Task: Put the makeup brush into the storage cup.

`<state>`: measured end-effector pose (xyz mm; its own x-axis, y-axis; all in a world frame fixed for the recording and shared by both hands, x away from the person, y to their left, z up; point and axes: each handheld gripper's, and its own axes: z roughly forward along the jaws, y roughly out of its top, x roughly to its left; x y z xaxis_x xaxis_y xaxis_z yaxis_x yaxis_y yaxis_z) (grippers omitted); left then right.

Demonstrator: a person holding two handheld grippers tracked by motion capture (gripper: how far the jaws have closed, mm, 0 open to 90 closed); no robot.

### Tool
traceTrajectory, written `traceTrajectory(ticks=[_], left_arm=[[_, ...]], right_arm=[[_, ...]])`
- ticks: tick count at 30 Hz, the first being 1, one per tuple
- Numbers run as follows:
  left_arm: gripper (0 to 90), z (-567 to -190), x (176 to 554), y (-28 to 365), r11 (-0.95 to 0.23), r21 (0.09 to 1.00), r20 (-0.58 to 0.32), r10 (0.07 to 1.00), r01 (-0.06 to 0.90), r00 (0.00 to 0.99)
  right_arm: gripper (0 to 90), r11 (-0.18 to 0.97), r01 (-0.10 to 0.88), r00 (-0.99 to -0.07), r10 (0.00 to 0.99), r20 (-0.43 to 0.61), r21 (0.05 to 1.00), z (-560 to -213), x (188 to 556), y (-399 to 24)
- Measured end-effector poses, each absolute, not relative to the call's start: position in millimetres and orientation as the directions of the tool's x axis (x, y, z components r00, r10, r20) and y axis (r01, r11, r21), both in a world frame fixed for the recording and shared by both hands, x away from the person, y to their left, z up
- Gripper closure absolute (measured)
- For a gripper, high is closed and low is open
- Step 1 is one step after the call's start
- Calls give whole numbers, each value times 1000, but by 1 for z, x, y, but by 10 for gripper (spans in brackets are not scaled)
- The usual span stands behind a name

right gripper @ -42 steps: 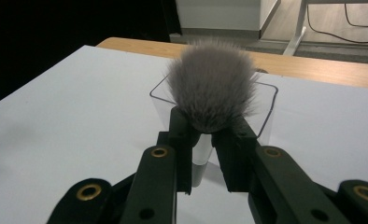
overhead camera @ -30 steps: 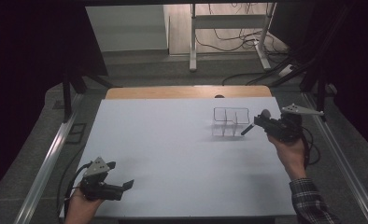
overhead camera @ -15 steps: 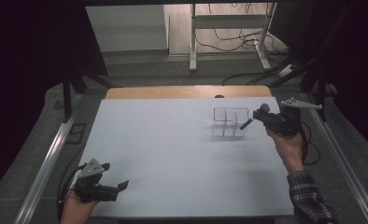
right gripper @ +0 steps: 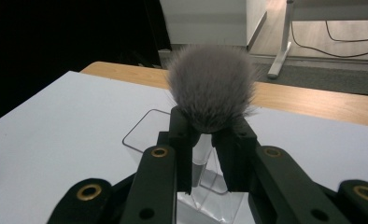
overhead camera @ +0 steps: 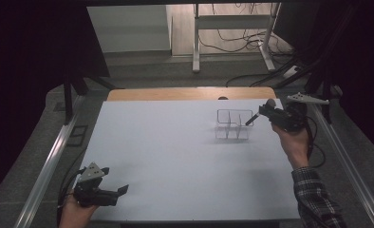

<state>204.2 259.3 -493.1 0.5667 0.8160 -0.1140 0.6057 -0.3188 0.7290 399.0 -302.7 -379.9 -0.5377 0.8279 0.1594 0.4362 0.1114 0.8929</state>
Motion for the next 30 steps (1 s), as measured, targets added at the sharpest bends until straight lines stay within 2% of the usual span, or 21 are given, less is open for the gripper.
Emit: traceTrajectory(ticks=[18, 30], left_arm=[[32, -493, 203, 259, -329, 722, -105, 816, 608, 568], [33, -493, 203, 258, -330, 724, -105, 816, 606, 569]], right_arm=[[766, 75, 438, -512, 840, 180, 896, -389, 417, -307], [766, 97, 437, -511, 845, 158, 894, -400, 420, -301]])
